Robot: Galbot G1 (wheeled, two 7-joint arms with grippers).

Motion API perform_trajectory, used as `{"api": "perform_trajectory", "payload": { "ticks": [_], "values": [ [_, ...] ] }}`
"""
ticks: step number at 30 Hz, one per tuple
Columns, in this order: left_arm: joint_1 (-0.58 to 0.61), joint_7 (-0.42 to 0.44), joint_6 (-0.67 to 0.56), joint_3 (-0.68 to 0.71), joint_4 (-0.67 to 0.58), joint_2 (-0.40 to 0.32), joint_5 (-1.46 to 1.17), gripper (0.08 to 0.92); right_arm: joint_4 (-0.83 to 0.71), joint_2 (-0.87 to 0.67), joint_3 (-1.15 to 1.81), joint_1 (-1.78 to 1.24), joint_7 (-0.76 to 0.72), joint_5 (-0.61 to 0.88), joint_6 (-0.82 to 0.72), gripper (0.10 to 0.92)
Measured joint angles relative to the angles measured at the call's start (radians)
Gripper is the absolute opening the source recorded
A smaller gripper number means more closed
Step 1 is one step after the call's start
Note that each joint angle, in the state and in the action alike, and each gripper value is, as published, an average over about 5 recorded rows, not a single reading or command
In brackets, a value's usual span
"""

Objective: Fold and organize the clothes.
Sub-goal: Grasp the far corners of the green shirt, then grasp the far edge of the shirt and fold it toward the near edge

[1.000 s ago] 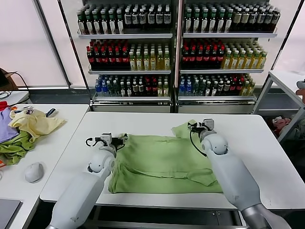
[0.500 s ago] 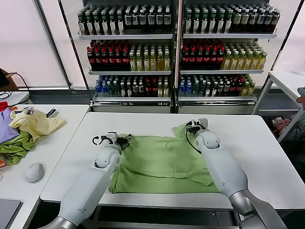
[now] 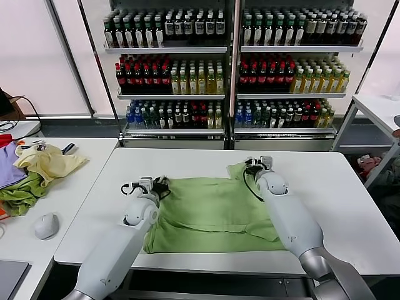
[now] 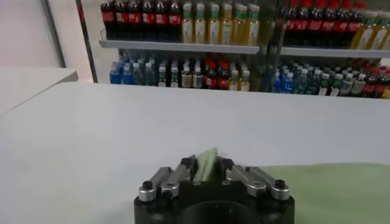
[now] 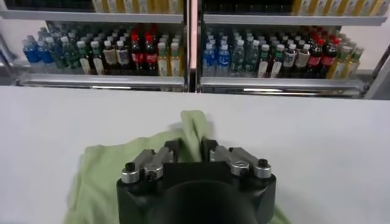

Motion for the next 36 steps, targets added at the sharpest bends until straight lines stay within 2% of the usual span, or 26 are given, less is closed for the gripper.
{"api": "perform_trajectory", "payload": {
  "ticks": [3,6,18,28,36],
  "values": [
    [0.021,0.006,-0.022,-0.011,-0.027,0.007,-0.013,0.148,0.051,-0.017,0.006,-0.028,0.0,0.02,0.017,0.171],
    [0.047,0.008,-0.046,-0.025,-0.063,0.018,-0.03,0.104,0.114,-0.038,0.017,-0.06,0.003,0.044,0.033,0.128],
    [0.172,0.019,-0.118,-0.11,-0.295,0.07,-0.096,0.101,0.43,-0.133,0.097,-0.225,0.006,0.125,0.078,0.121],
    [0.313,0.036,-0.112,-0.175,-0.484,0.117,-0.124,0.101,0.668,-0.189,0.186,-0.407,0.031,0.136,0.069,0.121],
    [0.416,0.055,-0.094,-0.186,-0.567,0.142,-0.105,0.101,0.833,-0.207,0.286,-0.584,0.057,0.134,0.041,0.121]
  ]
}}
